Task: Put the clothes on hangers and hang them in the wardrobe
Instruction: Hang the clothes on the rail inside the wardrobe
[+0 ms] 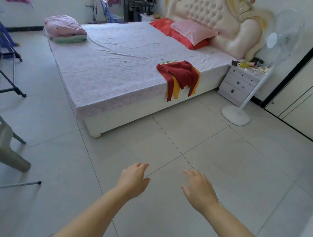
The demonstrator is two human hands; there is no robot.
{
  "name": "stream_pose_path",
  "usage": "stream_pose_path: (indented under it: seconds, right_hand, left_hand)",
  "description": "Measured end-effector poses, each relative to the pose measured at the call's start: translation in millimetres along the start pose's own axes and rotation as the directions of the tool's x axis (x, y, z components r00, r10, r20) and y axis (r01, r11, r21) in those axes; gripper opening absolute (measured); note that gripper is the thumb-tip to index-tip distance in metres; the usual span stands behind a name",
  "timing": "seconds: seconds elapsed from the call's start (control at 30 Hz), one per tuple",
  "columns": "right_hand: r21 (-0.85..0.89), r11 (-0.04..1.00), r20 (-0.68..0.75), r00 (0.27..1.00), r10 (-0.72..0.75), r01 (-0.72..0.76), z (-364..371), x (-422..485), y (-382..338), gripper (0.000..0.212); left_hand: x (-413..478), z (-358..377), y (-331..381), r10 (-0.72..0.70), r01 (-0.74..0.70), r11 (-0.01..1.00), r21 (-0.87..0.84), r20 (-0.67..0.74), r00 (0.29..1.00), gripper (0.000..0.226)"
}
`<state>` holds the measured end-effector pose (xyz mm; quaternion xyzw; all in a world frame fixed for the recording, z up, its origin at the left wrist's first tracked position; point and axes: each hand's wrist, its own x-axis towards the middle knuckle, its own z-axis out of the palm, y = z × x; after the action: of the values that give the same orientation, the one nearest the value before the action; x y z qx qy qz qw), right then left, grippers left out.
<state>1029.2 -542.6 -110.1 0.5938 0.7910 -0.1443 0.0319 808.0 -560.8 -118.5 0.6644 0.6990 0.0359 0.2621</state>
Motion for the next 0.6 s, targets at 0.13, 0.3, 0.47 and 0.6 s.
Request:
stream_pose_path:
  seconds: [0.13,0.3,0.47,0.6]
  right_hand:
    - [-0.01,1.0,-0.007,1.0,0.019,-0.019,-18,63,-9,0.05]
    - [0.002,1.0,0.0,1.0,0.031,-0.031,-34,139,-1,0.053]
    - [0.029,1.0,0.021,1.0,0.009,-0.01,-46,236,19,0.052]
    - [0.054,0.998,0.019,0.999,-0.026,0.025,-69,328,40,0.052]
  left_hand:
    - [54,-34,-15,0.006,-0.006,1.0,-0.018,-0.013,1.0,0.054]
    - [125,-61,-23,-0.008,0.008,1.0,-0.03,-0.019,1.0,0.053]
    - [215,-81,-23,-0.039,0.04,0.999,0.01,-0.018,0.999,0.054]
    - [300,-109,-10,-0.072,0.073,0.997,0.017,-0.018,0.997,0.054]
